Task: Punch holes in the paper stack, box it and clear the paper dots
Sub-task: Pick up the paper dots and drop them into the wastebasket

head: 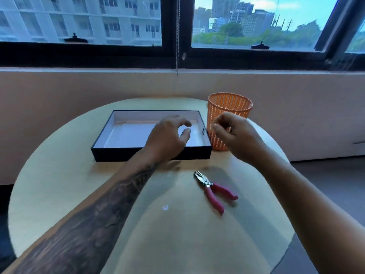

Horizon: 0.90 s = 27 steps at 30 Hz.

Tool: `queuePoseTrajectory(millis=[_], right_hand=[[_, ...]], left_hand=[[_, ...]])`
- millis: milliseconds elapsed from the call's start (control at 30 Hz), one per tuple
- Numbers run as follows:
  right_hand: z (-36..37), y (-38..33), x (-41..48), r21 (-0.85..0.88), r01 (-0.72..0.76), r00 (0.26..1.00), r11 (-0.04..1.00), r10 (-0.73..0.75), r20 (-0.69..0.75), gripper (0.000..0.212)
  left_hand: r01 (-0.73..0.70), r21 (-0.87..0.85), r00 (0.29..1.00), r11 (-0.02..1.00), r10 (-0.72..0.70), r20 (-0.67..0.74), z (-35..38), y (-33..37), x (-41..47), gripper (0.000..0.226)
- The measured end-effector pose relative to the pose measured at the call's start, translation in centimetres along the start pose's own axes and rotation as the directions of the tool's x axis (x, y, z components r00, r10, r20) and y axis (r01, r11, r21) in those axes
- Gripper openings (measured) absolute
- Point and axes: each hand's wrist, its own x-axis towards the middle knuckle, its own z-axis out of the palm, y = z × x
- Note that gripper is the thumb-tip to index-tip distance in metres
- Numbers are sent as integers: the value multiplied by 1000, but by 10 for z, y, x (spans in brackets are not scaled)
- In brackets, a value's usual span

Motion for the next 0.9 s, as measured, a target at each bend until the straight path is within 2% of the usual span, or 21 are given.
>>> queuePoseTrajectory(millis=[100,267,467,633,900], right_hand=[[-26,14,33,-42,-10,997,999,6,-80,11],[-49,49,79,-102,-76,993,992,66,-101,11],[-44,72,101,-214,-192,980,958,197,3,10],[-38,74,104,-228,-235,967,945,250,41,11],[-40,74,102,-204,-234,968,951,247,40,12]], left_hand=[[-70,58,997,996,71,-7,14,17,45,24],[-178,135,984,975,174,38,37,34,99,30],[-253,216,962,943,222,158,46,41,122,23],[-256,231,963,939,228,144,46,40,124,23],[-241,209,969,948,222,111,52,39,121,24]])
